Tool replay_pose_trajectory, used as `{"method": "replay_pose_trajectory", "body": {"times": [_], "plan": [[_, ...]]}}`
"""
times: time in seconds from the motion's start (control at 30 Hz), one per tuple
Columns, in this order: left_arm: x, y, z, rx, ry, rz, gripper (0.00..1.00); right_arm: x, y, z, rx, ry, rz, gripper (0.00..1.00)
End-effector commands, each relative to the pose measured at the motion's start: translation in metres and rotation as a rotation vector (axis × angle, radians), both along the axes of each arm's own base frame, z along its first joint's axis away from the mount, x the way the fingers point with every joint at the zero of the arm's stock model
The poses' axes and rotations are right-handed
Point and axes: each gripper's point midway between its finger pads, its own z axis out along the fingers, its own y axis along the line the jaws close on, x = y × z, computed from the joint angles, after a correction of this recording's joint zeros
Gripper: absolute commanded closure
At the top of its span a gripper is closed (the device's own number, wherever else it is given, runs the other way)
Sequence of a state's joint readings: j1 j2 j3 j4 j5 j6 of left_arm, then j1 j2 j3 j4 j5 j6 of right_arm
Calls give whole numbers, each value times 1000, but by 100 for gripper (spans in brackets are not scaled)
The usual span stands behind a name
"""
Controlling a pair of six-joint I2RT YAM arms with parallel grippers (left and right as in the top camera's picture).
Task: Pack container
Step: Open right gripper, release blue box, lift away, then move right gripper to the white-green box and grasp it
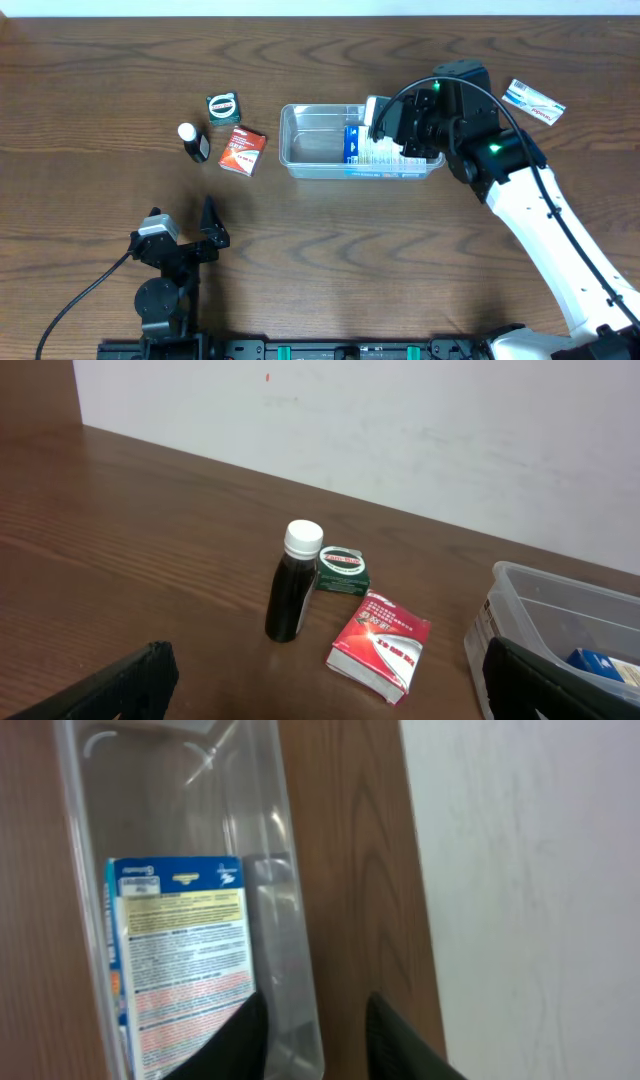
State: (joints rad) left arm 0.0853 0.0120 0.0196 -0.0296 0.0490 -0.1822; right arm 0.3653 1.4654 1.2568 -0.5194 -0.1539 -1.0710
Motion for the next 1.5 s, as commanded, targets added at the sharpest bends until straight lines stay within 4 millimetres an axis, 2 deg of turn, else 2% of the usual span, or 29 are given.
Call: {"method": "replay_pose_trajectory", "body": {"times": [0.0, 0.1, 0.17, 0.23, 0.27, 0.3, 0.33, 0.4, 0.47, 0.5, 0.63, 0.77, 1.0, 1.13, 1.27, 1.37, 1.47], "plan": [[-1, 4, -17, 10, 54, 17, 2, 12, -9, 17, 37, -53, -108, 72], [-1, 4, -17, 10, 54, 17, 2, 42, -39, 44, 133, -151, -339, 55], [-1, 4, -17, 10, 54, 16, 2, 60, -67, 63, 248, -208, -513, 50], [-1, 4, -17, 10, 54, 17, 2, 72, -100, 76, 380, -237, -671, 62], [-1, 4, -17, 10, 54, 17, 2, 77, -121, 80, 462, -236, -758, 61], [-1, 4, -17, 10, 54, 17, 2, 79, -136, 80, 513, -230, -818, 51], [-1, 4, -17, 10, 54, 17, 2, 81, -159, 79, 590, -217, -911, 33], [-1, 4, -17, 10, 54, 17, 2, 80, -191, 70, 682, -174, -1028, 22], [-1, 4, -17, 10, 54, 17, 2, 78, -211, 58, 729, -112, -1072, 1], [-1, 4, -17, 10, 54, 17, 2, 76, -217, 51, 774, -54, -1081, 1], [-1, 4, -17, 10, 54, 17, 2, 61, -220, 28, 833, 132, -1050, 1], [-1, 4, -17, 10, 54, 17, 2, 54, -221, 24, 871, 197, -1022, 1], [-1, 4, -17, 10, 54, 17, 2, 49, -248, 5, 774, 228, -1223, 1], [-1, 4, -17, 10, 54, 17, 2, 60, -264, 2, 747, 332, -1345, 1], [-1, 4, -17, 10, 54, 17, 2, 79, -270, -3, 728, 432, -1409, 1], [-1, 4, -17, 10, 54, 17, 2, 90, -274, -16, 695, 490, -1431, 1], [-1, 4, -17, 10, 54, 17, 2, 104, -278, -36, 615, 503, -1372, 1]]}}
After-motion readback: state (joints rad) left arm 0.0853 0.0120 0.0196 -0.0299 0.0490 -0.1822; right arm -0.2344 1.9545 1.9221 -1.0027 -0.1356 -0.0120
